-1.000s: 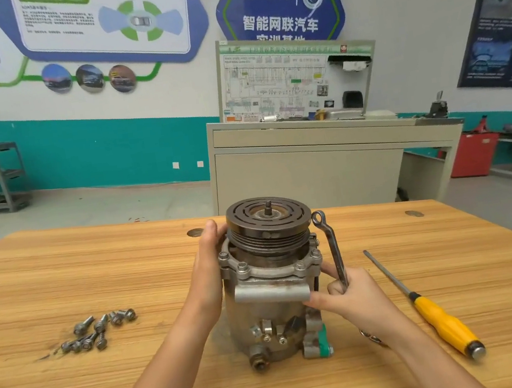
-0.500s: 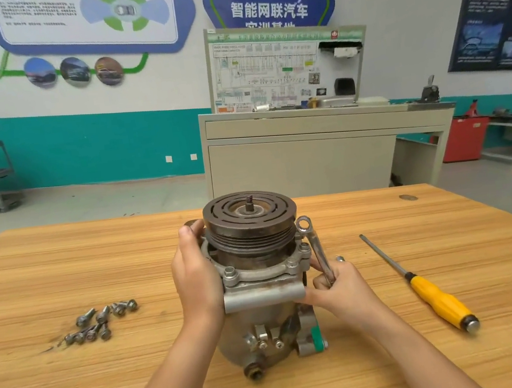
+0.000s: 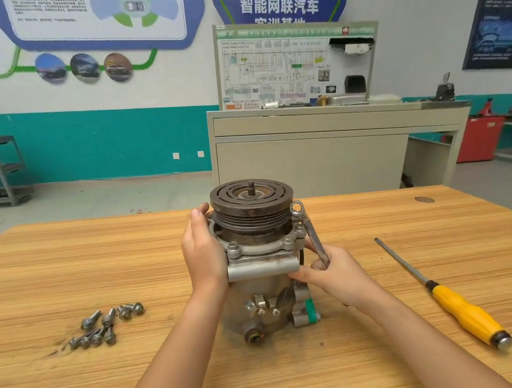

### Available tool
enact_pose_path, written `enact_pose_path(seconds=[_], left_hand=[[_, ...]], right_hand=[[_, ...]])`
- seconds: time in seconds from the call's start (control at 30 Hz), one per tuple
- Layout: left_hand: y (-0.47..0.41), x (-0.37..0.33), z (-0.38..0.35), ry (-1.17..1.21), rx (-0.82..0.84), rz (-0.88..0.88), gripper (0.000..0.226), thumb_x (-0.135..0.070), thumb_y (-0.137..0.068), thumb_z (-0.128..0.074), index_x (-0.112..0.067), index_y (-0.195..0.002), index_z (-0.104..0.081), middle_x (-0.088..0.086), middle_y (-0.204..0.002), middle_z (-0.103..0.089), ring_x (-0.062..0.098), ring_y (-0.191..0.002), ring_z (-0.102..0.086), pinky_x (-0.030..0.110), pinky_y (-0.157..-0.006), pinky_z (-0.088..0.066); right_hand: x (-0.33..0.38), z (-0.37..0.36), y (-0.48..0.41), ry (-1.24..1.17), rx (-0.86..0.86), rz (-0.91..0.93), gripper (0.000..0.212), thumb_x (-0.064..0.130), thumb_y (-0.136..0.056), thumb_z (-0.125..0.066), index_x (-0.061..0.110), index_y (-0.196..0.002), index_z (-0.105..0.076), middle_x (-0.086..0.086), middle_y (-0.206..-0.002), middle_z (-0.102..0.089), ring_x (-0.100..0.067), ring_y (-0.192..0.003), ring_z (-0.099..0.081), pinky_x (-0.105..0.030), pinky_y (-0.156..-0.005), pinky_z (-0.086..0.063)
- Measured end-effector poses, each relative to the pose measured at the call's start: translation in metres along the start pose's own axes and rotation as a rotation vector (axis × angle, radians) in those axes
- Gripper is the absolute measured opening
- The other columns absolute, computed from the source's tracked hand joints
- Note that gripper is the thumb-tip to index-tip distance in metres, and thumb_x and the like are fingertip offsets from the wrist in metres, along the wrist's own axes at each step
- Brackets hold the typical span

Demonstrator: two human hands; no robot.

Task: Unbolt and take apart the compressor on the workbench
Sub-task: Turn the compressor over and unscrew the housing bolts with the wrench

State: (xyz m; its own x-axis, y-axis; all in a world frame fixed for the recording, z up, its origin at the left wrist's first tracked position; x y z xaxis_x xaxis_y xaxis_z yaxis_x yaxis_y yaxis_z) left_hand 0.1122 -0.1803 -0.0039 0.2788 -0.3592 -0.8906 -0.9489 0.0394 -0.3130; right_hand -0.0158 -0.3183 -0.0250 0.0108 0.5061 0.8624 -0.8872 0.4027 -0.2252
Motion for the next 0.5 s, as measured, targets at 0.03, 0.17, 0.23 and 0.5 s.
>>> enact_pose_path(seconds=[0.03, 0.17, 0.23, 0.5], left_hand=[[0.0, 0.0, 0.0, -0.008, 0.002, -0.006, 0.031, -0.029, -0.103, -0.026, -0.021, -0.112, -0.055, -0.004, -0.109, -0.061, 0.012, -0.11, -0.054, 0.025, -0.093, -0.04], [0.001, -0.003, 0.001, -0.046, 0.037, -0.037, 0.031, -0.023, -0.103, -0.027, -0.023, -0.102, -0.058, -0.013, -0.097, -0.062, -0.002, -0.096, -0.055, 0.014, -0.082, -0.042], [0.0, -0.003, 0.001, -0.064, 0.034, -0.044, 0.03, -0.02, -0.102, -0.029, -0.026, -0.097, -0.058, -0.019, -0.092, -0.059, -0.009, -0.089, -0.053, 0.005, -0.072, -0.04], [0.001, -0.006, 0.001, -0.058, 0.005, -0.045, 0.027, -0.012, -0.1, -0.031, -0.018, -0.107, -0.057, -0.009, -0.095, -0.058, 0.01, -0.101, -0.052, 0.011, -0.075, -0.04]], right_hand=[[0.003, 0.001, 0.003, -0.011, -0.018, 0.023, 0.013, 0.05, -0.072, -0.065, 0.049, -0.084, -0.061, 0.015, -0.042, -0.036, 0.001, -0.039, -0.035, -0.016, -0.046, -0.032], [0.014, 0.016, 0.025, -0.11, -0.081, 0.068, 0.022, 0.029, -0.096, -0.041, 0.045, -0.103, -0.053, 0.011, -0.045, -0.031, -0.002, -0.039, -0.028, -0.015, -0.037, -0.025], [0.023, 0.026, 0.039, 0.05, -0.123, 0.117, 0.027, 0.03, -0.097, -0.037, 0.052, -0.112, -0.044, 0.012, -0.044, -0.04, -0.003, -0.04, -0.037, -0.014, -0.041, -0.03], [0.048, 0.053, 0.051, 1.085, -0.148, 0.057, 0.046, 0.038, -0.099, -0.022, 0.049, -0.141, -0.007, 0.004, -0.067, -0.046, -0.024, -0.075, -0.056, -0.031, -0.058, -0.036]])
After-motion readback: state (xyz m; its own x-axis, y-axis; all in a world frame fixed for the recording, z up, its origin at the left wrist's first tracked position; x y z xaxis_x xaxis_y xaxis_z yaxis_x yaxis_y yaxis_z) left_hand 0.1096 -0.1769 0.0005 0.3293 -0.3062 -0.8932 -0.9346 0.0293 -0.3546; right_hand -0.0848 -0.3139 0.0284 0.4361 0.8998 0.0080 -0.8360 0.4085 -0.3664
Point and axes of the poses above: each hand's wrist, its own y-axis away from the middle knuckle, its own z-axis out of the back of the hand, x = y × z, the point moved 3 cm from there along -y, towards the middle knuckle
